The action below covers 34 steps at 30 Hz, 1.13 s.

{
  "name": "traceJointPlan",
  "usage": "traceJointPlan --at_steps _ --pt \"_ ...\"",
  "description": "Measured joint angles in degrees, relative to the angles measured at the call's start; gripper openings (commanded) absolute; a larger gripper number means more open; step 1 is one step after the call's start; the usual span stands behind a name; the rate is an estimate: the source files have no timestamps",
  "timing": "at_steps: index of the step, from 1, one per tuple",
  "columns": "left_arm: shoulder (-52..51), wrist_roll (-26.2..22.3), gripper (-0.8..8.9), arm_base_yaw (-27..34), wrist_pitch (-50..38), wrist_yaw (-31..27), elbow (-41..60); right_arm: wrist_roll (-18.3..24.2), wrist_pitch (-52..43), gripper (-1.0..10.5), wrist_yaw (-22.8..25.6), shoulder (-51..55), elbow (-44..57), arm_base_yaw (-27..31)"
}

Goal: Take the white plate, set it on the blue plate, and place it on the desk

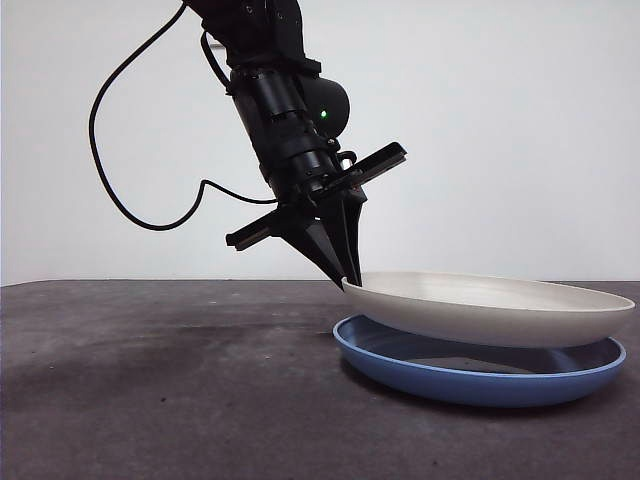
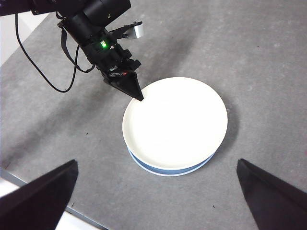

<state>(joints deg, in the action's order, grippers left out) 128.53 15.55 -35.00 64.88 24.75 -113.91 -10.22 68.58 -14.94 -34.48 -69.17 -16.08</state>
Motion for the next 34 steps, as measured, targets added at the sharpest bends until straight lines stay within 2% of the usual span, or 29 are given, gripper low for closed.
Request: traceJointPlan --at_steps 8,14,16,23,28,34 --pt "0.79 -0.66 0.43 -0.5 -0.09 0.0 -0.04 0.57 0.0 6.5 0.0 0.0 0.0 0.0" --pt "0.9 -1.07 2.72 -0.5 -0.02 0.0 -0.04 0.83 0.0 6.5 0.0 0.0 0.0 0.0" --pt "0.9 -1.09 3.21 -0.5 -0.11 0.0 -0.04 0.85 0.0 6.5 0.0 0.0 0.0 0.0" --pt "0.94 -2.14 3.6 -0.5 0.96 0.02 -1.11 0.92 0.0 6.5 0.0 0.0 0.0 -0.02" --pt "0.94 -3.43 5.09 -0.5 3.04 -0.07 -5.75 0.96 0.0 6.5 0.0 0.0 0.0 0.0" --pt "0.94 -6.34 5.11 -0.42 11.61 -5.49 -13.79 0.98 0.0 6.5 0.02 0.0 0.0 0.0"
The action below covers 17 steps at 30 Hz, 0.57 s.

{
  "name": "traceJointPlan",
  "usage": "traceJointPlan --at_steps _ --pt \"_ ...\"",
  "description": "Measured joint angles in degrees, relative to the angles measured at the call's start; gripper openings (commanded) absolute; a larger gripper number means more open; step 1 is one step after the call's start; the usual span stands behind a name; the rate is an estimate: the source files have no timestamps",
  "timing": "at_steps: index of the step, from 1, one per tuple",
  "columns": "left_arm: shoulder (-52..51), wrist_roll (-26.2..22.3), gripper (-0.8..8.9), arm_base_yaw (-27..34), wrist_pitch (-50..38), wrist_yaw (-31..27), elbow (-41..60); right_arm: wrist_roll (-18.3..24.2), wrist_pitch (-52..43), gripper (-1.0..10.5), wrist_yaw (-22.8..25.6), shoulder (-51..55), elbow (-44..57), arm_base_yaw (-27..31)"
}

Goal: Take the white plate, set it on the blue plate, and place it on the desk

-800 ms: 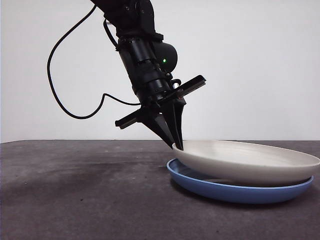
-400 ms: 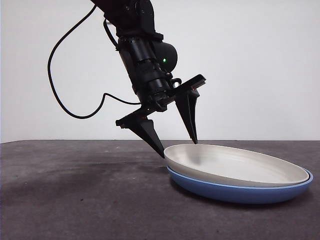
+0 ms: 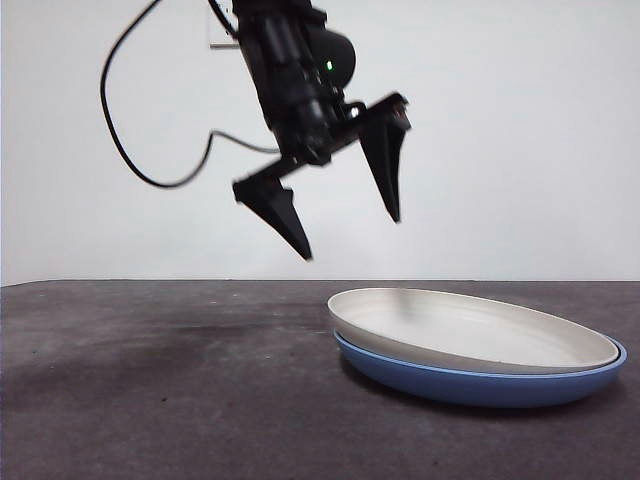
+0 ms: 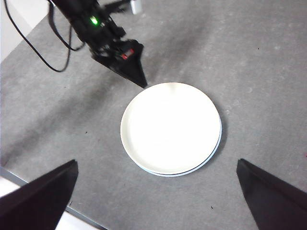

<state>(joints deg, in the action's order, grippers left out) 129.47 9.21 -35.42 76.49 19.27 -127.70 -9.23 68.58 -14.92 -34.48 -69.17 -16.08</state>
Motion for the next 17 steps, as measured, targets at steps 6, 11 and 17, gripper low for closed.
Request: traceJointPlan --at_steps 6,11,17 --pt "-2.62 -2.03 5.14 0.7 2.54 -0.87 -2.54 -0.04 0.0 6.5 0.02 0.0 0.0 0.0" --pt "-10.08 -3.89 6.39 0.76 4.07 -0.96 -2.54 -0.68 0.0 6.5 0.02 0.0 0.0 0.0" --pt "-21.46 -5.66 6.4 0.76 4.52 -0.96 -2.56 -1.95 0.02 6.5 0.02 -0.04 0.0 0.0"
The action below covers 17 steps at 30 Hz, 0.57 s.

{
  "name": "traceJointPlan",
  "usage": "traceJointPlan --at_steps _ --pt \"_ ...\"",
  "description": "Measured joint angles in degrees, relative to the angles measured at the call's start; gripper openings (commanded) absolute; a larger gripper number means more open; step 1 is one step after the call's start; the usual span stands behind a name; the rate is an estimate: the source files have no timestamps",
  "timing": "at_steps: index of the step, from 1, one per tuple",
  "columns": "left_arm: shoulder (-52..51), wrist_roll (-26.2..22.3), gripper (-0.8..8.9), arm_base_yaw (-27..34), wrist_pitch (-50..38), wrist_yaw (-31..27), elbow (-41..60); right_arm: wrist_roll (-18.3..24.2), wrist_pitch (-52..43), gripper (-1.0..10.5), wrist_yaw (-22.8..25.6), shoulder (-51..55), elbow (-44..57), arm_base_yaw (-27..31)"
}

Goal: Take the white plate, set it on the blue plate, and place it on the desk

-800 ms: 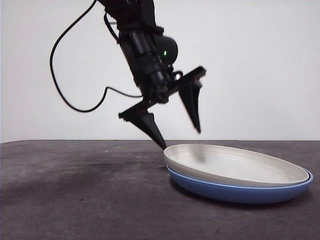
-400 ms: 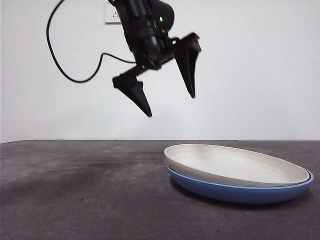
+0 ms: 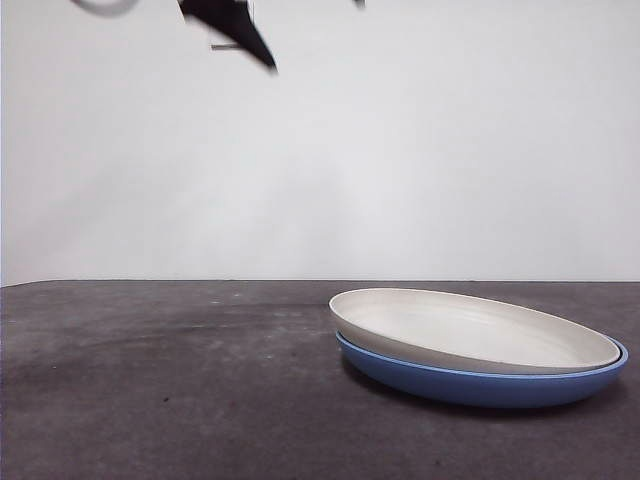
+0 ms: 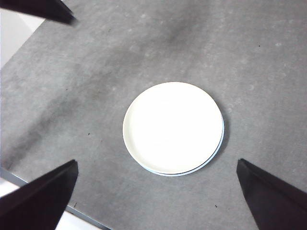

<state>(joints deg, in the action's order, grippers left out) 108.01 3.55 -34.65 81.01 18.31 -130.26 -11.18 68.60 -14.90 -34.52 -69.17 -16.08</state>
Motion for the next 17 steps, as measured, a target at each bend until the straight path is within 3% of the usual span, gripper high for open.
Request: traceJointPlan --at_steps 9,17 --pt "-15.37 -1.44 6.39 -0.17 -0.09 0.02 2.75 -2.78 2.93 6.5 -0.02 -4.04 0.0 0.0" --pt "-31.45 -2.25 6.39 -0.5 -0.2 0.0 23.78 -2.84 0.98 6.5 -0.02 -9.4 0.0 0.0"
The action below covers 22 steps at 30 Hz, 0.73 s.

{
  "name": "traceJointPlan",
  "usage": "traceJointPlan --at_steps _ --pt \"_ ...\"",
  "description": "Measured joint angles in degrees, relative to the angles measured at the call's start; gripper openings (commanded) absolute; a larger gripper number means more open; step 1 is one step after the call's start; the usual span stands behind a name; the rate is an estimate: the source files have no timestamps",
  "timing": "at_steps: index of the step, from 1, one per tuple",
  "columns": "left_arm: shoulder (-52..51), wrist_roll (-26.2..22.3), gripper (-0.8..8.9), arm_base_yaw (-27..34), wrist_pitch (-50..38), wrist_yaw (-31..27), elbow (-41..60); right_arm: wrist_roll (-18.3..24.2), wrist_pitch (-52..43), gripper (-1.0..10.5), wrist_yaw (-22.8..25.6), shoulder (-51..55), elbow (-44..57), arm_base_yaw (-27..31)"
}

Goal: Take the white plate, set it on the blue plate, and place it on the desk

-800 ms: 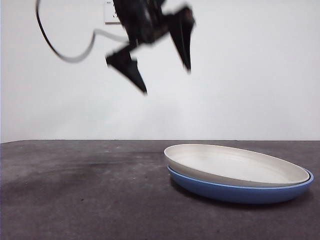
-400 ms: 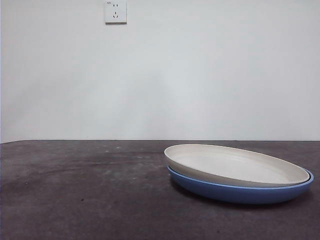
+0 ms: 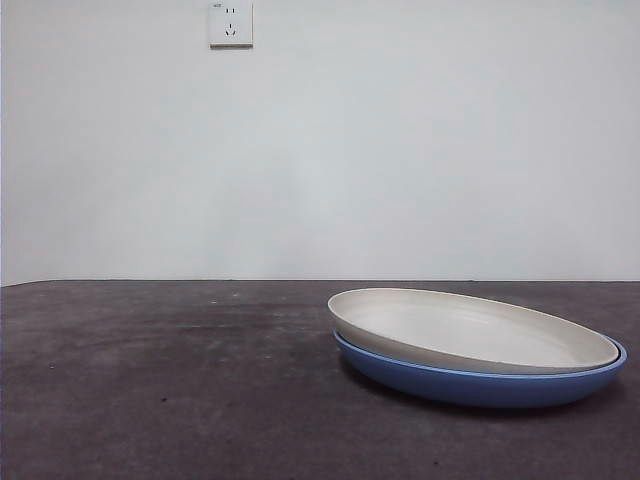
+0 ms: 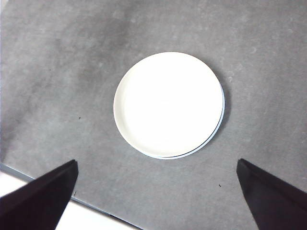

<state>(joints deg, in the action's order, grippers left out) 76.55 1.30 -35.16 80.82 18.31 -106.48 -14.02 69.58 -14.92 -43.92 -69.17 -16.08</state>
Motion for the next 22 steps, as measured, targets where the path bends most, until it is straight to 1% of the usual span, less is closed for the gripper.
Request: traceJointPlan --at_steps 3,6,9,13,18,22 --pt "-7.5 -0.46 6.39 -0.57 -2.95 0.0 9.18 0.13 0.04 6.5 0.0 -2.93 0.0 0.0" --pt "-14.62 -0.94 6.39 -1.01 -5.33 0.02 15.72 0.7 0.22 6.5 -0.02 -6.8 0.0 0.0" --pt "-19.96 -2.19 6.39 -1.22 -6.56 0.0 19.39 1.79 0.17 6.5 -0.04 -11.39 0.0 0.0" --pt "-24.94 -3.85 6.39 -1.46 -7.41 0.0 22.25 3.78 0.0 6.5 -0.55 -17.53 0.0 1.03" --pt "-28.2 -5.14 6.39 -1.46 -7.72 0.02 22.93 6.8 -4.68 6.5 -6.32 -26.34 1.4 4.66" --pt "-29.11 -5.51 6.39 -1.46 -7.76 0.0 22.93 8.04 -10.14 6.5 -7.56 -33.33 4.46 7.02"
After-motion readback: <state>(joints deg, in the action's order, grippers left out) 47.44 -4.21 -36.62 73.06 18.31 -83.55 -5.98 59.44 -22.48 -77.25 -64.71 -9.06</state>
